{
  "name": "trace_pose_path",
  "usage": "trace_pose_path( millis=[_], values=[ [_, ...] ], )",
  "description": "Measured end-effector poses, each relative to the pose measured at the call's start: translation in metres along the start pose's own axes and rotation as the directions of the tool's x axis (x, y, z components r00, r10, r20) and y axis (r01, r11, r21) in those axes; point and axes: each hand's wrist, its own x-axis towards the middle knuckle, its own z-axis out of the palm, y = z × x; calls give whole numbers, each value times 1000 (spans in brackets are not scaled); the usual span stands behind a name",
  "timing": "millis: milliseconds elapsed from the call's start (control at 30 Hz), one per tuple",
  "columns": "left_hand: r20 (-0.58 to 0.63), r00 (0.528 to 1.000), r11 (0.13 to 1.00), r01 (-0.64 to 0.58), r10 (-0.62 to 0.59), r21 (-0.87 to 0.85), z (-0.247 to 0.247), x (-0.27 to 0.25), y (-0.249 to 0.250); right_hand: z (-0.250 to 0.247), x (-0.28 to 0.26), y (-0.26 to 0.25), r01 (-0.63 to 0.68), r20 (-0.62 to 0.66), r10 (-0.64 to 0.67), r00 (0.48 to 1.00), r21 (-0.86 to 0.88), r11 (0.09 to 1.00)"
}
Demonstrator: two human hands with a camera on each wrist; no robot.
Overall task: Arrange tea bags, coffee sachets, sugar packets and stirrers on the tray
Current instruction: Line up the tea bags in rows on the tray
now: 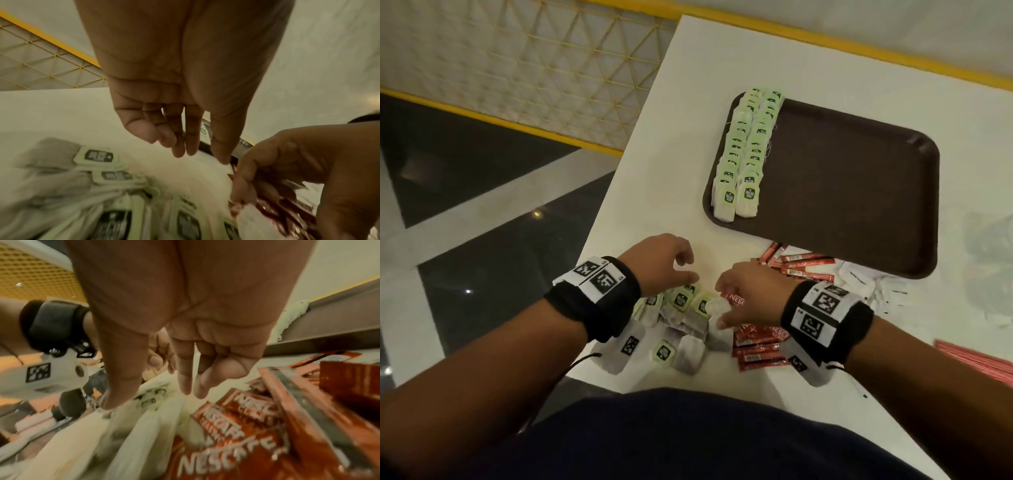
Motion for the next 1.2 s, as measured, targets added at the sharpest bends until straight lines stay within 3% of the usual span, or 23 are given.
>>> trace_pose_path(
  millis=[233,433,867,967,1067,1200],
  values=[
    [84,996,978,-29,12,206,24,-12,14,28,1,-9,1,-88,-18,996,-182,983],
    [138,990,938,-83,38,336,38,-16,26,25,-1,1,34,-133,-28,991,42,999],
    [174,985,926,-67,2,370,41,-9,34,19,-8,21,72,-288,54,956,408,910],
    [178,984,949,-56,-1,311,40,-6,35,15,-9,25,99,-320,79,944,504,858],
    [125,992,995,-27,15,94,30,-3,34,7,-10,31,139,-359,93,929,571,809],
    [36,998,979,-40,48,-199,11,5,33,-3,-10,39,172,-403,141,904,645,745]
  ],
)
